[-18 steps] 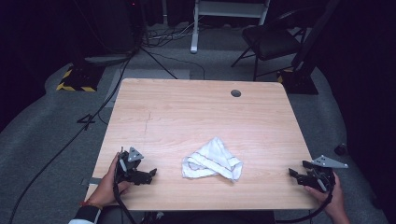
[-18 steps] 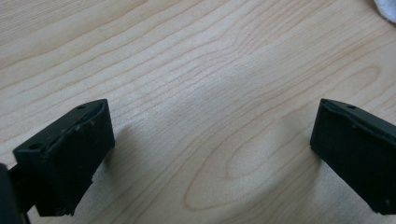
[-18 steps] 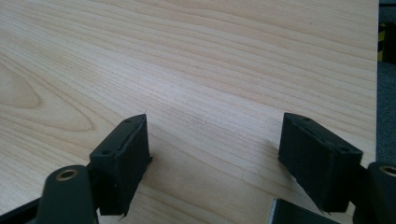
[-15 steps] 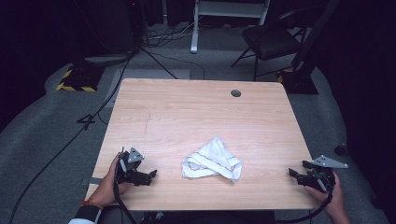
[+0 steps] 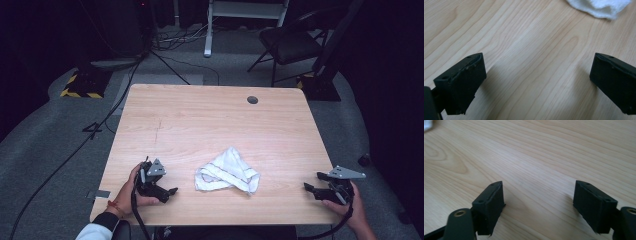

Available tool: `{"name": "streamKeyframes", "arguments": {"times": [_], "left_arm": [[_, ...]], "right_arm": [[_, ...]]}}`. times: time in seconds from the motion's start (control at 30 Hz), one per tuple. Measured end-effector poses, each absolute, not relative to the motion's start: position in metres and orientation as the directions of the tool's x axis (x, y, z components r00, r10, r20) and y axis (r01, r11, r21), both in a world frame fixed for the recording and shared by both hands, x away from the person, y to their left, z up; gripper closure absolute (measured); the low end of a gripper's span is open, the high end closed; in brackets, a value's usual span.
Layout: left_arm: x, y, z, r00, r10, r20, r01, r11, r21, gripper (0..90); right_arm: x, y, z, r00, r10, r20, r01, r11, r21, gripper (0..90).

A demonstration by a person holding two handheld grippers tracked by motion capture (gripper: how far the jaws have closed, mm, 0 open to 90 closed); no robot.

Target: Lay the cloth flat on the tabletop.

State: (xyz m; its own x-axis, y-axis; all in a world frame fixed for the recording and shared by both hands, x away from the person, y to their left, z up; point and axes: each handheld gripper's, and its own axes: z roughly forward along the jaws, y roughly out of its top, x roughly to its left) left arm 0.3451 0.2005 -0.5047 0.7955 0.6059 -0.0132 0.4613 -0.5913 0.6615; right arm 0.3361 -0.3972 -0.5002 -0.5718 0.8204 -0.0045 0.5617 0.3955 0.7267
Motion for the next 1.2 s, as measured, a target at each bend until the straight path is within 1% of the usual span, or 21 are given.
{"name": "streamKeyframes", "arguments": {"times": [0.03,0.07,0.13,0.17,0.2,0.23,0.3,0.33,0.4,0.47,0.53,0.57,0.77,0.83,0.93,1.0,1.07,1.2], "left_arm": [[0.346,0.197,-0.504,0.804,0.594,-0.016,0.454,-0.596,0.662,1.5],[0.347,0.191,-0.504,0.823,0.567,-0.012,0.43,-0.61,0.665,4.2],[0.348,0.187,-0.504,0.83,0.558,-0.013,0.422,-0.613,0.668,4.9],[0.351,0.177,-0.503,0.835,0.55,-0.013,0.419,-0.62,0.664,5.8],[0.351,0.177,-0.503,0.835,0.55,-0.013,0.419,-0.62,0.664,8.8],[0.353,0.17,-0.501,0.836,0.549,-0.016,0.419,-0.619,0.664,8.8],[0.356,0.159,-0.499,0.835,0.55,-0.021,0.424,-0.619,0.661,16.9],[0.359,0.149,-0.498,0.842,0.539,-0.013,0.411,-0.626,0.662,16.4],[0.36,0.142,-0.496,0.849,0.529,-0.013,0.401,-0.627,0.668,16.9],[0.362,0.128,-0.488,0.862,0.507,-0.02,0.374,-0.608,0.7,17.5],[0.362,0.121,-0.485,0.867,0.498,-0.02,0.359,-0.596,0.718,17.8],[0.363,0.116,-0.483,0.874,0.485,-0.023,0.348,-0.592,0.727,18.6],[0.367,0.085,-0.476,0.905,0.425,0.021,0.275,-0.624,0.731,21.3],[0.369,0.072,-0.473,0.918,0.397,0.019,0.253,-0.622,0.74,21.7],[0.371,0.061,-0.47,0.924,0.38,0.04,0.226,-0.629,0.744,24.8],[0.373,0.053,-0.469,0.931,0.365,0.033,0.223,-0.636,0.739,27.1],[0.371,0.046,-0.469,0.938,0.344,0.038,0.204,-0.639,0.741,27.4],[0.367,0.032,-0.468,0.952,0.304,0.043,0.173,-0.646,0.744,27.7]], "right_arm": [[0.336,-0.397,-0.5,-0.572,0.82,-0.004,0.562,0.396,0.727,27.2],[0.336,-0.383,-0.497,-0.625,0.78,-0.011,0.545,0.447,0.71,30.3],[0.335,-0.367,-0.494,-0.673,0.738,-0.046,0.513,0.51,0.69,30.5],[0.335,-0.36,-0.492,-0.691,0.721,-0.045,0.504,0.526,0.685,30.9],[0.335,-0.36,-0.492,-0.691,0.721,-0.045,0.504,0.526,0.685,30.9],[0.336,-0.352,-0.49,-0.706,0.707,-0.04,0.498,0.536,0.682,31.7],[0.337,-0.332,-0.485,-0.747,0.662,-0.054,0.462,0.576,0.674,32.4],[0.337,-0.314,-0.481,-0.78,0.623,-0.063,0.428,0.604,0.672,33.1],[0.338,-0.307,-0.48,-0.789,0.612,-0.054,0.421,0.603,0.677,33.5],[0.342,-0.279,-0.477,-0.823,0.565,-0.06,0.378,0.624,0.684,33.9],[0.342,-0.273,-0.478,-0.829,0.556,-0.061,0.372,0.629,0.683,34.0],[0.344,-0.262,-0.479,-0.838,0.543,-0.055,0.365,0.632,0.684,35.2],[0.351,-0.249,-0.486,-0.845,0.534,-0.035,0.373,0.633,0.679,35.8],[0.353,-0.246,-0.487,-0.843,0.538,-0.025,0.377,0.623,0.685,36.2],[0.354,-0.241,-0.487,-0.846,0.533,-0.03,0.369,0.625,0.688,36.2],[0.354,-0.237,-0.487,-0.851,0.524,-0.039,0.36,0.635,0.683,36.2],[0.352,-0.232,-0.488,-0.852,0.52,-0.058,0.348,0.646,0.68,35.8],[0.354,-0.229,-0.489,-0.843,0.535,-0.056,0.361,0.64,0.678,34.9]]}}
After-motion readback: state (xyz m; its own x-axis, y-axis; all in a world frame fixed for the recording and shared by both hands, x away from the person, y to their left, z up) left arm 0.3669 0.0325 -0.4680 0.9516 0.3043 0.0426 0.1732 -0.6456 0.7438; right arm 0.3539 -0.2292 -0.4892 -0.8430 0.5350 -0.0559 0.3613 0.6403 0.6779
